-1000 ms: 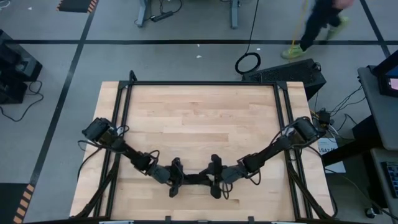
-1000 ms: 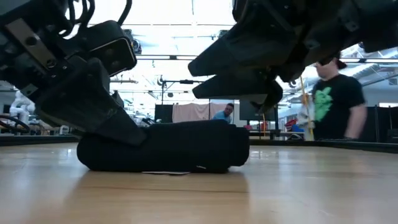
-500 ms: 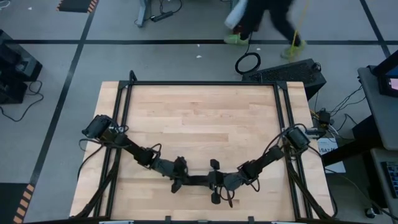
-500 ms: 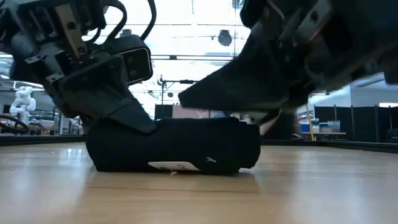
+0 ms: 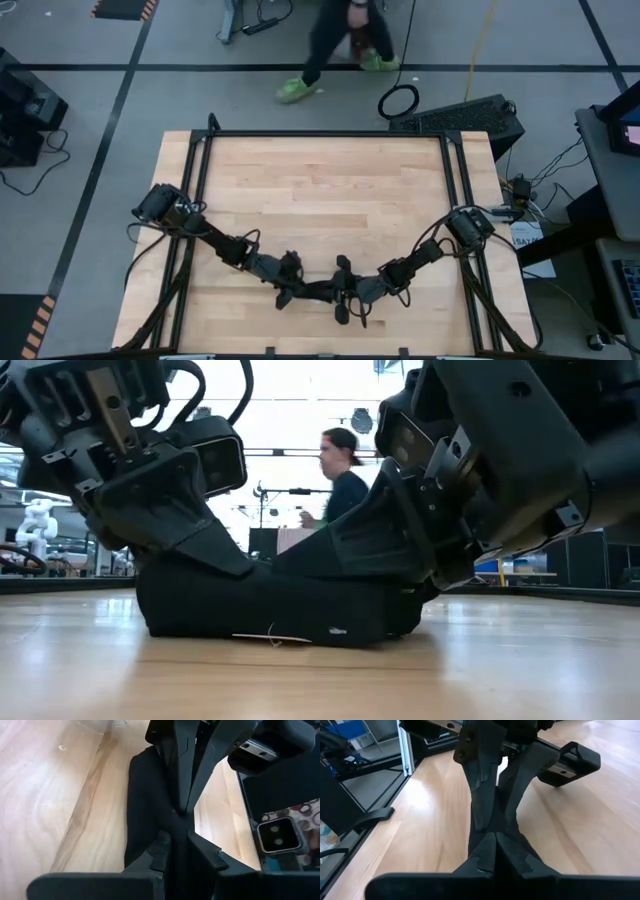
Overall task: Roll napkin
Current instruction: Roll the black napkin
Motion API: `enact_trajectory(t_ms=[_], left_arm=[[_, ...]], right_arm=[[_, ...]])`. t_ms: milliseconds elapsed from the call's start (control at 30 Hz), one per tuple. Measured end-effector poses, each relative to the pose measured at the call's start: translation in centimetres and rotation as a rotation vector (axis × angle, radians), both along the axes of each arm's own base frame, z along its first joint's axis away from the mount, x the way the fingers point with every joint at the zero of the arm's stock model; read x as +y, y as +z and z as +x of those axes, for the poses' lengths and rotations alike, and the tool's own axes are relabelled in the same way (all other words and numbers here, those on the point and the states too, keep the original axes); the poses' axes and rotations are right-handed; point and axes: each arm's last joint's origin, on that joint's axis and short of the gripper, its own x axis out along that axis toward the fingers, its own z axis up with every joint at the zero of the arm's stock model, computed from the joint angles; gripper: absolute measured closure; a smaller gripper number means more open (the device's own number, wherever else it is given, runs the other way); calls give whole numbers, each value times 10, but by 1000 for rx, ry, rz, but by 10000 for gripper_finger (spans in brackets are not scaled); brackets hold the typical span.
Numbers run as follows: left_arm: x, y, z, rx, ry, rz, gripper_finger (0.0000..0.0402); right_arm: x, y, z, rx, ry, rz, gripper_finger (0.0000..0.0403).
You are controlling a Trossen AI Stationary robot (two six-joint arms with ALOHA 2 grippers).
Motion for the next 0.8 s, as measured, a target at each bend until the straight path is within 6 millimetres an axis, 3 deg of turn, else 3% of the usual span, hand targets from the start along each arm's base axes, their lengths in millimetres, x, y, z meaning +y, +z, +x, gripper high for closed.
enact_trajectory(t_ms=[200, 367, 633, 733, 800], left_arm=[[-7, 0, -3, -44, 8, 65, 341], [-6, 7, -4, -60, 0, 68, 292], [4, 39, -9, -58, -2, 100, 220], [0, 54, -10, -179, 14, 169, 215], [-9, 54, -12, -251, 19, 247, 215]], right_arm=[[1, -2, -1, 15, 5, -8, 402], [1, -2, -1, 21, 10, -14, 402], [1, -4, -2, 31, 10, -19, 403], [1, -4, -2, 31, 10, -19, 403], [1, -4, -2, 31, 11, -20, 403]])
